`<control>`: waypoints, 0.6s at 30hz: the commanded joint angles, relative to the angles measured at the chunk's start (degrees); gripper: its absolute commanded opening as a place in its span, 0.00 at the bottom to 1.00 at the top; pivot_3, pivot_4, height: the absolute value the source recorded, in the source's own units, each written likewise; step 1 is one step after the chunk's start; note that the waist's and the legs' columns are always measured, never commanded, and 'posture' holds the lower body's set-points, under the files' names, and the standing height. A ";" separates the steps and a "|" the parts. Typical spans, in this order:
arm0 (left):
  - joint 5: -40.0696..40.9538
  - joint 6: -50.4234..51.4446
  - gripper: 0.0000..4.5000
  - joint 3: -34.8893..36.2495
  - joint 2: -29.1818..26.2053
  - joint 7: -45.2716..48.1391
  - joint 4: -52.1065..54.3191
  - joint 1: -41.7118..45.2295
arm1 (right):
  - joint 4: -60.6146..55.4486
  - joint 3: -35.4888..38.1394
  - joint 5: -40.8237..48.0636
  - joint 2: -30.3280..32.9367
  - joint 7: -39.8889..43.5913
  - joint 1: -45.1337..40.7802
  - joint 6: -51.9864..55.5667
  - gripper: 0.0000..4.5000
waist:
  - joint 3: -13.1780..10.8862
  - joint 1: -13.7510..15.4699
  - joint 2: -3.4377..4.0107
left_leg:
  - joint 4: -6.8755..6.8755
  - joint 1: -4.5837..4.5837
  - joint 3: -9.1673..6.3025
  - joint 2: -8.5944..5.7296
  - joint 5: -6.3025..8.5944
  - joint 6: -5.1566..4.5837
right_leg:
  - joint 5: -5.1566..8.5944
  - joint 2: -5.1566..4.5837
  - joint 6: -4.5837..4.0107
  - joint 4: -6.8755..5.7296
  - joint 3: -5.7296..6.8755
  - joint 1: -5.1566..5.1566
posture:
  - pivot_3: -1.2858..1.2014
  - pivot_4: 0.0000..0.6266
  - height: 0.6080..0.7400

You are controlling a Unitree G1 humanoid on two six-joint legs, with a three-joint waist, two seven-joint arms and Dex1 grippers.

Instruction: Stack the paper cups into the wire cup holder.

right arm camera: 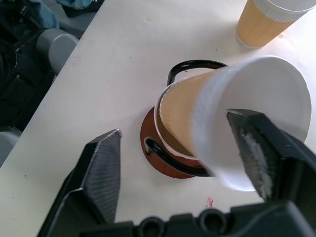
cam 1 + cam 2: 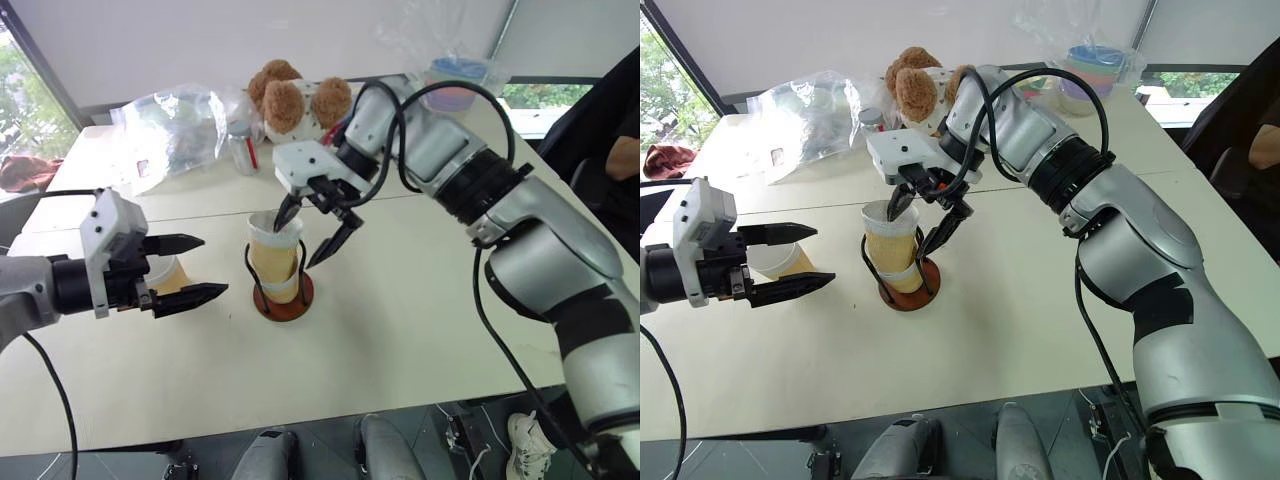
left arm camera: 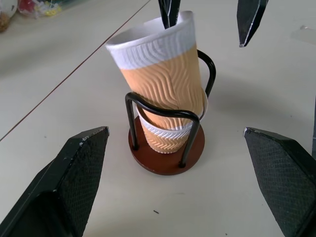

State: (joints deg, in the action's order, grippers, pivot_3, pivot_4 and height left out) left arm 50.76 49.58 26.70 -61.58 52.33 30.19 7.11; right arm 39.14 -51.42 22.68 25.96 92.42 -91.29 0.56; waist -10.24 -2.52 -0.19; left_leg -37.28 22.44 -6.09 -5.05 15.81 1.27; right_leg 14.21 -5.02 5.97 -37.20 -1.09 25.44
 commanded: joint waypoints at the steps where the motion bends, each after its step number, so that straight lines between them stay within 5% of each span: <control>1: 0.03 -0.52 1.00 0.62 -0.41 0.12 -0.22 0.64 | -0.63 3.97 2.08 0.59 0.08 -3.10 1.41 0.77 | 0.00 0.00 0.00 | 0.00 0.00 0.00 0.00 0.00 0.00 | 0.00 0.00 0.00 0.00 0.00 0.00 | 0.52 0.24 1.00; 8: 0.00 -0.27 1.00 -0.65 -1.61 0.52 -1.64 2.81 | -8.30 6.42 6.49 4.65 0.08 -1.02 6.61 0.77 | 0.00 0.13 0.00 | -0.01 0.01 -0.01 -0.01 0.00 0.00 | 0.00 -0.01 0.00 0.05 0.02 -0.02 | 0.52 0.24 1.00; 18: -0.36 -0.15 1.00 -3.07 -1.88 0.56 -2.39 5.63 | 1.22 11.79 -3.99 -3.33 0.08 -0.97 5.76 0.77 | 0.00 -0.02 0.00 | 0.00 0.00 0.01 0.01 0.00 0.00 | 0.00 0.01 0.00 0.00 0.00 0.01 | 0.52 0.24 1.00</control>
State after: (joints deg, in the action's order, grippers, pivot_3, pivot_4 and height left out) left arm 50.48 49.65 23.22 -62.68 52.91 27.19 11.79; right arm 39.61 -42.48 20.06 23.25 92.41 -90.78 6.97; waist -10.24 -2.54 -0.19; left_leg -37.27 22.44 -6.07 -5.04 15.81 1.28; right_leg 14.21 -5.01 5.97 -37.20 -1.09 25.46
